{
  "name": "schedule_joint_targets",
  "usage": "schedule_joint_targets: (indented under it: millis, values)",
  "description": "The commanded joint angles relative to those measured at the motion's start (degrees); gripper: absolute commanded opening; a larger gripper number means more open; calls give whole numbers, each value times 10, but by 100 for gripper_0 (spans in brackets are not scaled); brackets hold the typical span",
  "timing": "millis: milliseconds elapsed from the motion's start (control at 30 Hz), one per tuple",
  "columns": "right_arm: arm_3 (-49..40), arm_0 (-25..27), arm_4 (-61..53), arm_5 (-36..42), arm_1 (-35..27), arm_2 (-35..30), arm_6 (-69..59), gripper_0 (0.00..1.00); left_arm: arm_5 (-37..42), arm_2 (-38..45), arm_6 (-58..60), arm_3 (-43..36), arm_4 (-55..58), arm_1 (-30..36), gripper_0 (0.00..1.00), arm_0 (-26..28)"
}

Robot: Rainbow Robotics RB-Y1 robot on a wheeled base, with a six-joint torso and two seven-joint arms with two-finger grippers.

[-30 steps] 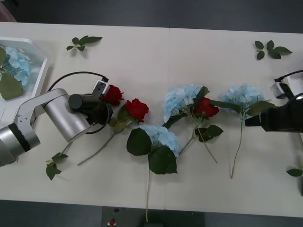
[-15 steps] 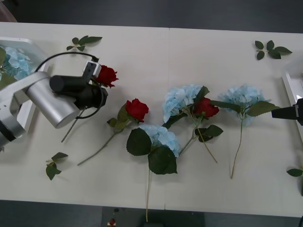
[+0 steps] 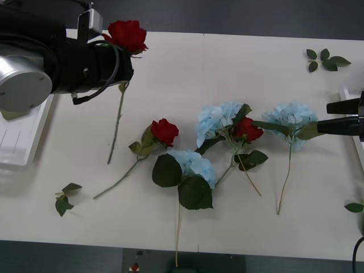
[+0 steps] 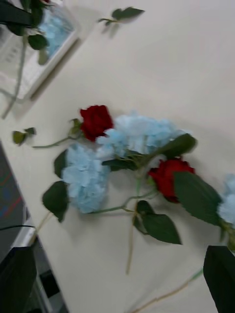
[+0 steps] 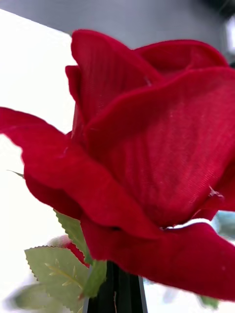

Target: Put the red flowers into the right box and the blue flowers into the left box

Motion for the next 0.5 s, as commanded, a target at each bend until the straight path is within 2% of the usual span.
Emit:
schedule_joint_targets:
  millis: [33, 200, 500]
  values:
    - [33, -36, -73, 29, -9, -4, -86, 100, -42, 2, 102, -32, -50, -55, 0, -23]
    - [57, -60, -129, 49, -8, 3, -129, 100, -47, 2, 214, -46, -132, -118, 0, -33]
    - [60, -92, -155, 8, -4, 56, -210, 100, -47, -22, 335, -43, -266, -236, 0, -70]
